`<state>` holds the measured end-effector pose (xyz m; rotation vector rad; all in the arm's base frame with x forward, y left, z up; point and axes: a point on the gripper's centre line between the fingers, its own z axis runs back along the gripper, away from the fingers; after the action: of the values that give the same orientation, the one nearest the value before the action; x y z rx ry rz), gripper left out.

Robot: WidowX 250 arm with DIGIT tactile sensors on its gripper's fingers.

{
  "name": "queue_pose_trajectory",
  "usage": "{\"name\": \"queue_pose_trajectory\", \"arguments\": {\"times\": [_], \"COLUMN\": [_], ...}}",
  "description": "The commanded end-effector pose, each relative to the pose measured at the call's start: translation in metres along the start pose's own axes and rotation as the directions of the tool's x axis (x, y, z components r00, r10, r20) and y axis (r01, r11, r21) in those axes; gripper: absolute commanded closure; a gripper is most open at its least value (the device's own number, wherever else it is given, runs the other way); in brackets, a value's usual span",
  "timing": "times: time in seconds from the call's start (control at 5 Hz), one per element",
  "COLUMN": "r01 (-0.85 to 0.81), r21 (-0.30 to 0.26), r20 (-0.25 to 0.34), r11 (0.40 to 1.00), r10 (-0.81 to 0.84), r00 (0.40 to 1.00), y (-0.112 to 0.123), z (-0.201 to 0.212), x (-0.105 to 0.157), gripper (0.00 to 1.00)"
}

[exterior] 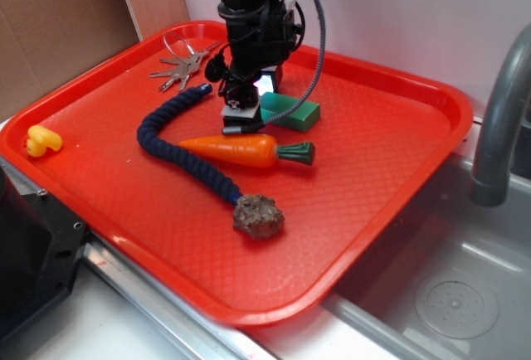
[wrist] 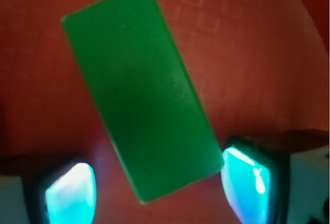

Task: Grab the green block.

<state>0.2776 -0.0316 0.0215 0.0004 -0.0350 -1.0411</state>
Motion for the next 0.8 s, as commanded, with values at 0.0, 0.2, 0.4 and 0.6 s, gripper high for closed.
{"name": "queue_pose_trajectory", "arguments": {"times": [0.0,0.2,0.4,0.6], "r01": [0.102,0.154,0.176,0.166], "r21": [0.010,0.028,0.020,0.003], "r20": [0.042,0.026,-0.003,0.006], "r11": [0.995,0.988,0.984,0.986], "r10": [-0.103,-0.155,-0.176,-0.166], "r00": [0.994,0.988,0.984,0.986], "y": [-0.004,-0.007,-0.014,-0.024], "z": [0.000,0.002,-0.003,-0.001], "x": [0.033,0.045,0.049,0.045], "gripper": [0.00,0.00,1.00,1.00]}}
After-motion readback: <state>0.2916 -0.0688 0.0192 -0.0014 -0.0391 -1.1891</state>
